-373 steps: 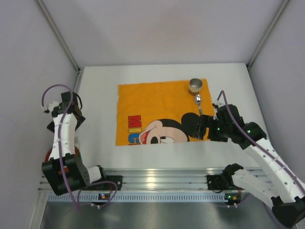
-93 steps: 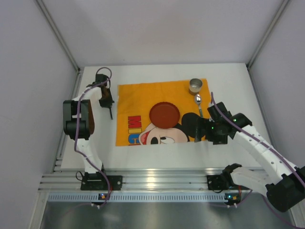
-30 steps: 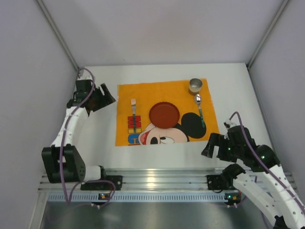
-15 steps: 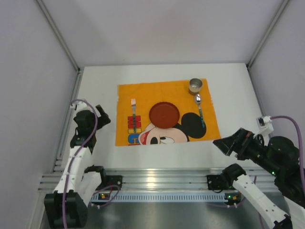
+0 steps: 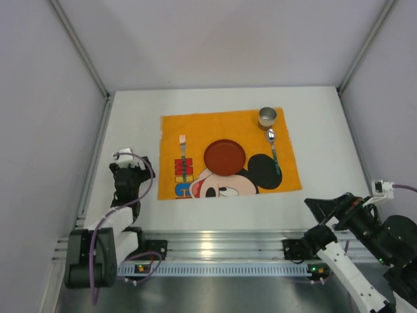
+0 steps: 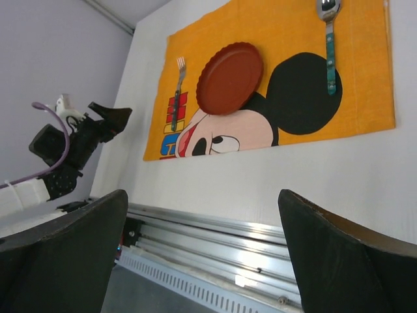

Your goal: Set the dinner table for one person

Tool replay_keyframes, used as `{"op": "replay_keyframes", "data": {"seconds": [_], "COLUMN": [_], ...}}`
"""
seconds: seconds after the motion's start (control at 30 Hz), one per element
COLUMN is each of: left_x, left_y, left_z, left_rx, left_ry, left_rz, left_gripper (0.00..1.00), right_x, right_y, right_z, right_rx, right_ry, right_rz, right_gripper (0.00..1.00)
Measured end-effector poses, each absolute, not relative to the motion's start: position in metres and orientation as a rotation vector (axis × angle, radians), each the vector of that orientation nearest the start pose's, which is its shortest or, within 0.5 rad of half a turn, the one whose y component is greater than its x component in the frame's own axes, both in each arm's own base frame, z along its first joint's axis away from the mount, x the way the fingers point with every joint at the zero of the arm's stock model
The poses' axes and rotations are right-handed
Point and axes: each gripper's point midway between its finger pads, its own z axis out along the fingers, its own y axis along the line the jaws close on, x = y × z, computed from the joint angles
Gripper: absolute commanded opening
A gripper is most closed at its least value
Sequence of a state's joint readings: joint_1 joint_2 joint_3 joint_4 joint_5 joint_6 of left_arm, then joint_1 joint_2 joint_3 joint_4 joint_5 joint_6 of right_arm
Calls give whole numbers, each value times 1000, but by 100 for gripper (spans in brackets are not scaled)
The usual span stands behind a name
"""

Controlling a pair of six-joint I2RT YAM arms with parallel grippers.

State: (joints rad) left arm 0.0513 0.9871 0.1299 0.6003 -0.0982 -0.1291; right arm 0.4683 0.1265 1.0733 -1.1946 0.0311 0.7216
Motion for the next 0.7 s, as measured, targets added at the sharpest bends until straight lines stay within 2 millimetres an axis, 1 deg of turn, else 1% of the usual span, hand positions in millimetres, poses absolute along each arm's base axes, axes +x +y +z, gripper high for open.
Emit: {"op": "replay_keyframes", "data": {"seconds": [0.2,0.3,0.4,0.53,0.7], "left_x": [334,345,356,364,375], "left_y": [20,15,13,13,12], "left_z": [60,57,53,47,58], "left_rx": [-177,-152,-137,-131,-120], "left_ry": [1848,1834,1822,1825,1793], "left_rz": [-2,-28,-49,-57,-58], "left_gripper": [98,98,98,98,99], "right_x": [82,92,106,130,164], "right_y": [61,62,67,81,110], "right_z": [300,307,314,316,307], "right_rx": [260,263,264,236,145], "right_ry": [1819,1790,1771,1795,1864], "right_rz": [792,785,778,764,768], "right_gripper": [100,100,100,100,100]}}
